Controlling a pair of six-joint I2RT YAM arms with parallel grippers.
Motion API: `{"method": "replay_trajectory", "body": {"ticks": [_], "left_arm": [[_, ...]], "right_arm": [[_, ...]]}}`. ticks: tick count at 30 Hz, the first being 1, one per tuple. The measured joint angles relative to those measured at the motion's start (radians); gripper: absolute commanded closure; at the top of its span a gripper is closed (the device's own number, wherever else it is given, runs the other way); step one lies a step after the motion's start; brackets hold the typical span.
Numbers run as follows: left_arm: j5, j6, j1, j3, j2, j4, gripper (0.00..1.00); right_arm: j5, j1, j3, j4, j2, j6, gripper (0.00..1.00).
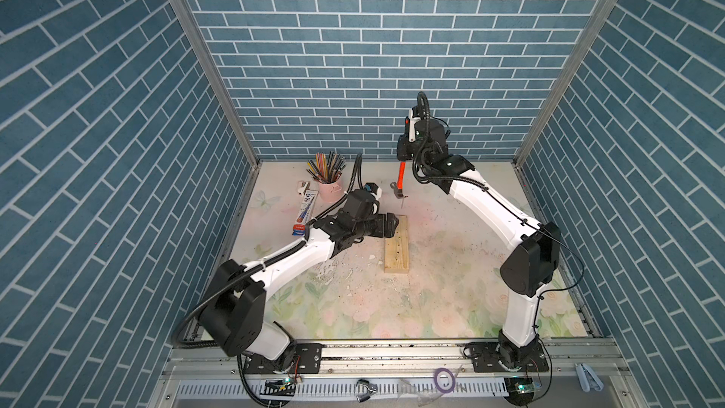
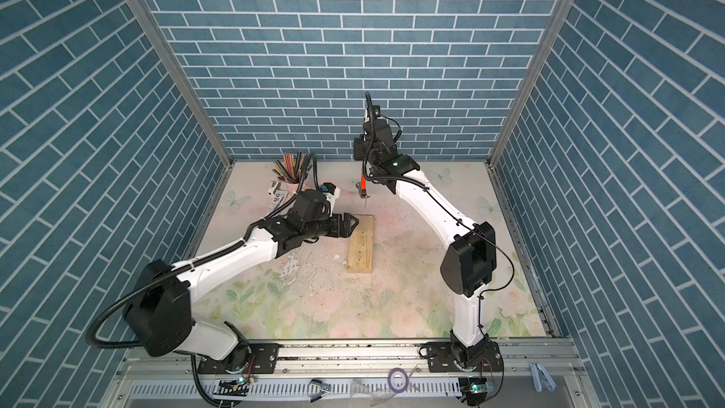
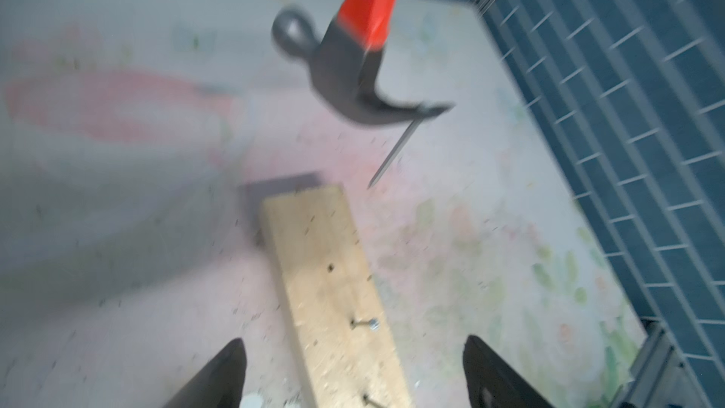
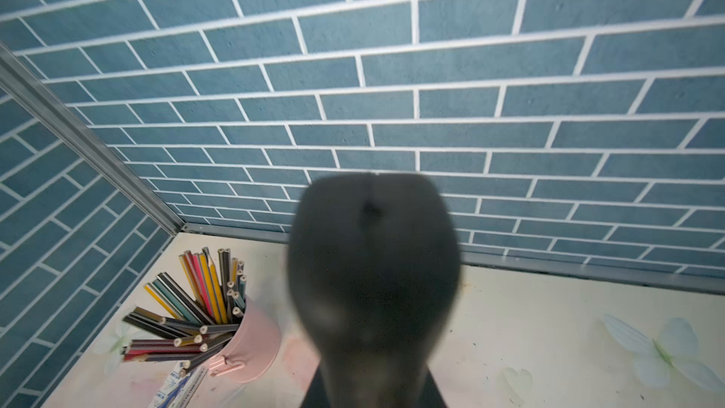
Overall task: Use a claw hammer to pull out a nail
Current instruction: Pick up the nail with the hammer.
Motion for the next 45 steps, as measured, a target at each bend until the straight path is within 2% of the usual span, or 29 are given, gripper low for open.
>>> {"method": "replay_trajectory", "body": {"ticks": [5, 9, 18, 26, 34, 45], "left_arm": [[0.058, 0.069, 0.011, 0.037, -0.042, 0.119, 0.13], [0.146, 0.112, 0.053, 0.037, -0.038, 0.187, 0.13], [0.330, 0.206, 0.106, 0.039, 0.017, 0.203, 0.15], [0.429, 0.204, 0.115, 0.039, 0.050, 0.259, 0.22], [0.476, 0.183, 0.115, 0.051, 0.068, 0.301, 0.36], [0.482, 0.171, 0.116, 0.060, 0.067, 0.319, 0.62]], "right_arm": [[-0.032, 0.000, 0.019, -0.003, -0.056, -0.013, 1.00], [-0.054, 0.000, 0.040, -0.027, -0.093, -0.014, 1.00], [-0.138, 0.000, 0.109, -0.072, -0.113, -0.011, 1.00], [-0.187, 0.000, 0.113, -0.095, -0.123, 0.005, 1.00], [-0.240, 0.000, 0.074, -0.076, -0.154, 0.043, 1.00], [-0.273, 0.000, 0.053, -0.035, -0.190, 0.065, 1.00]]}}
